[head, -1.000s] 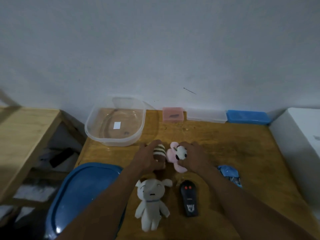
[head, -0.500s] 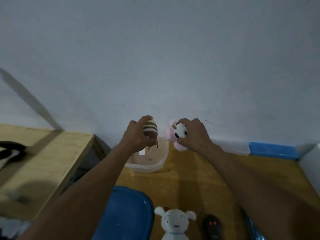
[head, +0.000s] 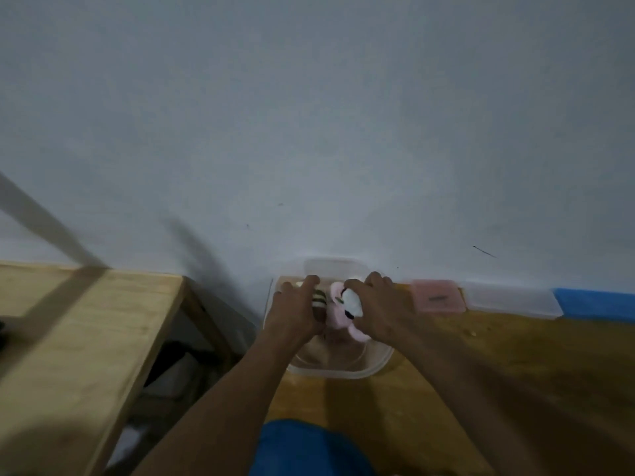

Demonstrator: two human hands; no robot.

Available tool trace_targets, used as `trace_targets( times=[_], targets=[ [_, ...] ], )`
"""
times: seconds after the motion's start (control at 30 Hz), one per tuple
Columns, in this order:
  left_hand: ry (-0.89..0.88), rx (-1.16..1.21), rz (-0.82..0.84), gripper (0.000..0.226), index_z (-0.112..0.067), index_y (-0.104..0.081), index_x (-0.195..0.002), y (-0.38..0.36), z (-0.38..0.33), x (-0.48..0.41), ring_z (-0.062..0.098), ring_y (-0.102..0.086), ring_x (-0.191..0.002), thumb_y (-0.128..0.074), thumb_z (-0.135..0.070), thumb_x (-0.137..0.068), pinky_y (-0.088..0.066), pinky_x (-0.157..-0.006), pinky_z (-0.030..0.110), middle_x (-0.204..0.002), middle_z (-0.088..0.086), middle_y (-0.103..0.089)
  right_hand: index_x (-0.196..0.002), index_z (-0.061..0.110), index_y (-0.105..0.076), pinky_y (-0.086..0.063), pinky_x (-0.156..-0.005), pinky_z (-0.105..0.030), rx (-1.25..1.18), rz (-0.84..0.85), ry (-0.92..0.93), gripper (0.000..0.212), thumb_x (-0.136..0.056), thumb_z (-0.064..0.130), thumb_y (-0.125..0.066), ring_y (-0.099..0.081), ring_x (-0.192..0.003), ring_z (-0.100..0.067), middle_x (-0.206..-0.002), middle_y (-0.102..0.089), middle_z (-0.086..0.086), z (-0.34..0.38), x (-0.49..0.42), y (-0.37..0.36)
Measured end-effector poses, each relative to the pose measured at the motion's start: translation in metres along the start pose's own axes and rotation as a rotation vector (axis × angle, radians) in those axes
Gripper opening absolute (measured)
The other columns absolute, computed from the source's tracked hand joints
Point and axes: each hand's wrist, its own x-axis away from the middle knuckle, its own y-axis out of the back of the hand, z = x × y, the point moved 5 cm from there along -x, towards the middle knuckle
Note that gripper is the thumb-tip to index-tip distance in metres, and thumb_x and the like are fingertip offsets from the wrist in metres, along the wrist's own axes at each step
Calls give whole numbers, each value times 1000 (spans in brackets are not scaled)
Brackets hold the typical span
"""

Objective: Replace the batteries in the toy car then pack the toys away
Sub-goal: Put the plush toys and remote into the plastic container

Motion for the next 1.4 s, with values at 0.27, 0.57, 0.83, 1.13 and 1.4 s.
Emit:
trace_targets(
  times=[0.27,0.57,0.83,1.13,1.4],
  targets=[
    [14,-49,88,92,-28,-18,-152,-25,27,-47,35,-37,-132,-73,-35,-79,-38,-105,39,-145,21,-33,-136,20,-39,-37,-94,-37,134,106,-16,65,-79,26,-68,-39,-116,-32,-129,-39,-14,-3,-44,-34],
    [6,-38,51,82,-24,-21,-152,-35,31,-59,34,-37,-130,-67,-37,-85,-34,-107,36,-145,20,-37,-137,18,-39,-34,-98,-36,185,125,-24,63,-81,25,-67,-43,-116,-34,-131,-40,-16,-3,-58,-46],
    [1,-77,50,93,-18,-13,-154,-23,15,-41,39,-29,-137,-71,-35,-83,-29,-110,40,-148,26,-32,-140,17,-35,-41,-91,-35,19,165,-64,76,-75,22,-75,-46,-118,-37,-129,-39,-17,4,-43,-24],
    [-182,-12,-168,56,-16,-48,-132,10,-48,28,37,-57,-108,-66,-31,-81,-51,-88,44,-125,17,-53,-133,19,-48,-42,-86,-31,-160,-143,-67,45,-91,28,-60,-52,-114,-27,-129,-50,-10,-29,42,32],
    [-231,9,-173,65,-18,-44,-141,-53,-113,128,34,-53,-113,-67,-38,-84,-48,-85,40,-133,15,-49,-134,16,-51,-42,-94,-35,-220,-185,-101,48,-89,31,-61,-49,-121,-28,-137,-48,-10,-96,160,13]
  ],
)
